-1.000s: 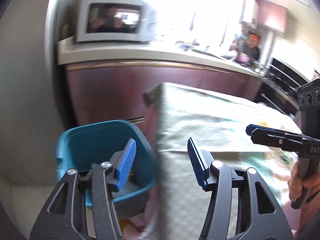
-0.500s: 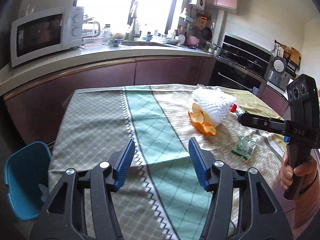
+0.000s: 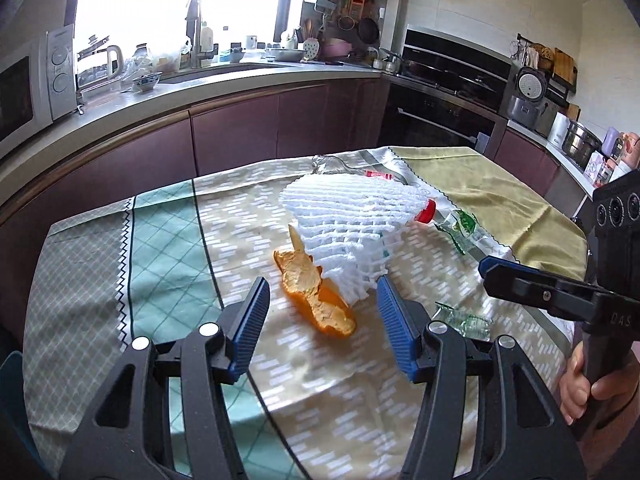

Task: Collect trash
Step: 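Grasp a white foam net with the left gripper while the right gripper grasps a clear wrapper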

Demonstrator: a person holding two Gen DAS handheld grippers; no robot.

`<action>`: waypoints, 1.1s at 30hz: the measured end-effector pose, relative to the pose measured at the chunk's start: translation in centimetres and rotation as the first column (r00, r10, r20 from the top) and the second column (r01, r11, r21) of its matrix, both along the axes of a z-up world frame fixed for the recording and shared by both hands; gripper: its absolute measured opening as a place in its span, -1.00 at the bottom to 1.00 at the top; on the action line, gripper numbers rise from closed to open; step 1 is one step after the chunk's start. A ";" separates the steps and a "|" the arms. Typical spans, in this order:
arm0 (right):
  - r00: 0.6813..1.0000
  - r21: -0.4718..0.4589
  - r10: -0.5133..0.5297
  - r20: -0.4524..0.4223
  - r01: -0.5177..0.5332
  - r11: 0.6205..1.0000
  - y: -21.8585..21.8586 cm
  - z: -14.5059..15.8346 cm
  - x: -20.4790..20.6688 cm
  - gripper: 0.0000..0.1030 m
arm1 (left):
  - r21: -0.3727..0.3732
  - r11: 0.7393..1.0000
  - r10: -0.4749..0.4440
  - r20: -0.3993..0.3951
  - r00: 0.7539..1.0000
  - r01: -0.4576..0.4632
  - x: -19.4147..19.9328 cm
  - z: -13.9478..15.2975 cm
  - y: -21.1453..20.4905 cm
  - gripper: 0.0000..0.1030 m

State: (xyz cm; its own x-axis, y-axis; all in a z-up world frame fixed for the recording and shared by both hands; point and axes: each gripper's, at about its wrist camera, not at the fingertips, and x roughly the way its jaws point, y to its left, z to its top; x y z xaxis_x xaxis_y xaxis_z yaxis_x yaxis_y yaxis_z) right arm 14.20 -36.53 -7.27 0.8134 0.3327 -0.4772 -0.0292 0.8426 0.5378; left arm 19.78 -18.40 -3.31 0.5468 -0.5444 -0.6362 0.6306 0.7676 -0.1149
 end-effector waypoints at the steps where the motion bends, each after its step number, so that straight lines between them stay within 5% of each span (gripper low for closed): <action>1: 1.000 0.006 -0.005 -0.001 0.005 1.000 -0.3 -0.2 -0.1 -0.04 | 0.001 1.000 -0.003 -0.004 1.000 0.003 0.3 -0.1 -0.5 0.07; 7: 1.000 0.030 -0.018 -0.014 0.018 0.999 -1.9 -1.1 -0.7 -0.04 | 0.002 1.000 -0.013 -0.072 0.997 0.013 2.9 -1.0 -2.9 -0.03; 13: 1.000 0.048 -0.020 -0.023 0.021 0.999 -2.8 -1.8 -0.7 -0.03 | -0.037 0.999 -0.020 -0.152 0.988 0.014 4.5 -1.5 -2.7 -0.83; 27: 0.998 0.028 -0.007 -0.059 0.008 1.000 -2.8 -2.7 -1.6 -0.03 | -0.117 0.993 0.018 -0.084 0.996 -0.028 1.8 1.8 2.7 -0.88; 33: 0.993 0.029 0.003 -0.122 0.001 1.000 -2.5 -4.1 -2.3 0.13 | -0.139 0.989 0.042 -0.083 0.996 -0.053 0.3 2.2 5.7 -0.88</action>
